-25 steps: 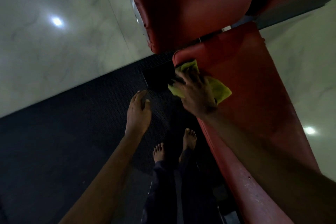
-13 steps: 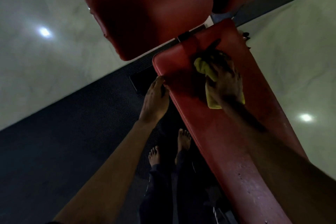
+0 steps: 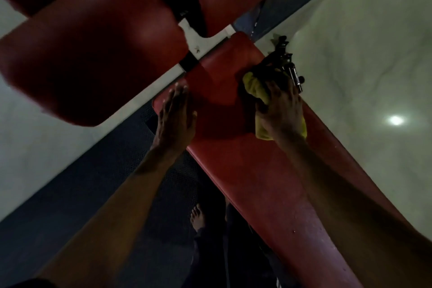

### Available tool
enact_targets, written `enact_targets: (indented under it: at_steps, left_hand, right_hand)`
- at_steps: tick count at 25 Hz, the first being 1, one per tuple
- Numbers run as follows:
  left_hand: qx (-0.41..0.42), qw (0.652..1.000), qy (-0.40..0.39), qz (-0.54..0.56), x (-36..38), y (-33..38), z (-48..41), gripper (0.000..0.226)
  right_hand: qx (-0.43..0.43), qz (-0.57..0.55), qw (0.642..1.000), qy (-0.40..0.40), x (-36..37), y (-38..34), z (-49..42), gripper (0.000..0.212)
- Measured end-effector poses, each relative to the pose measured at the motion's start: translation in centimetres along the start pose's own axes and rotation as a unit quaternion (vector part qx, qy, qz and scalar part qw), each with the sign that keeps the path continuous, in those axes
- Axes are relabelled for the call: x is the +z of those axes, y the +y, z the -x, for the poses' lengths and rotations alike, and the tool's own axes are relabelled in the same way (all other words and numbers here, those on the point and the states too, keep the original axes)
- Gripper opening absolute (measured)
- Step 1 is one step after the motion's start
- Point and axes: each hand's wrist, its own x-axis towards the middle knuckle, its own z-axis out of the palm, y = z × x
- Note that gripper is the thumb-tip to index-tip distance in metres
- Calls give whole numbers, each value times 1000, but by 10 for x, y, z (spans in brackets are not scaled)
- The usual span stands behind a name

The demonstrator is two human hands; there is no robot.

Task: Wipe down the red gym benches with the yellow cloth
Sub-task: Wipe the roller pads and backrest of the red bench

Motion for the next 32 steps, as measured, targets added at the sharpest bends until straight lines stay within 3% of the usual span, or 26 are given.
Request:
enact_targets:
  at_steps: [3,6,9,12,14,21,24,27,32]
  left_hand:
    - [80,997,6,-20,11,11,-21,63]
    - [62,996,-12,-59,21,24,-44,67]
    - [73,991,12,-109,28,20,-43,67]
    - [58,991,17,-118,29,18,-41,67]
    - [55,989,21,-134,31,21,-41,66]
    - [41,983,1,-179,31,18,-41,65]
    - [31,985,10,-167,30,20,-39,64]
    - [32,987,8,-158,30,23,-41,65]
    - [35,989,14,-145,30,21,-40,67]
  right_hand:
    - [-23,-2,1000,-16,8,-21,32,69]
    - [-122,19,991,-52,4,-4,36,71]
    - [-20,11,999,-25,-7,25,-2,67]
    - [76,-43,996,0,-9,12,-8,78]
    - [60,-32,997,-28,-4,-7,-2,83]
    - [-51,0,997,-56,-3,-21,-61,69]
    - [-7,-54,997,-60,-9,-5,-70,62]
    - [104,-75,991,-44,-22,31,-37,62]
    - [147,-34,988,-13,-18,35,-1,67]
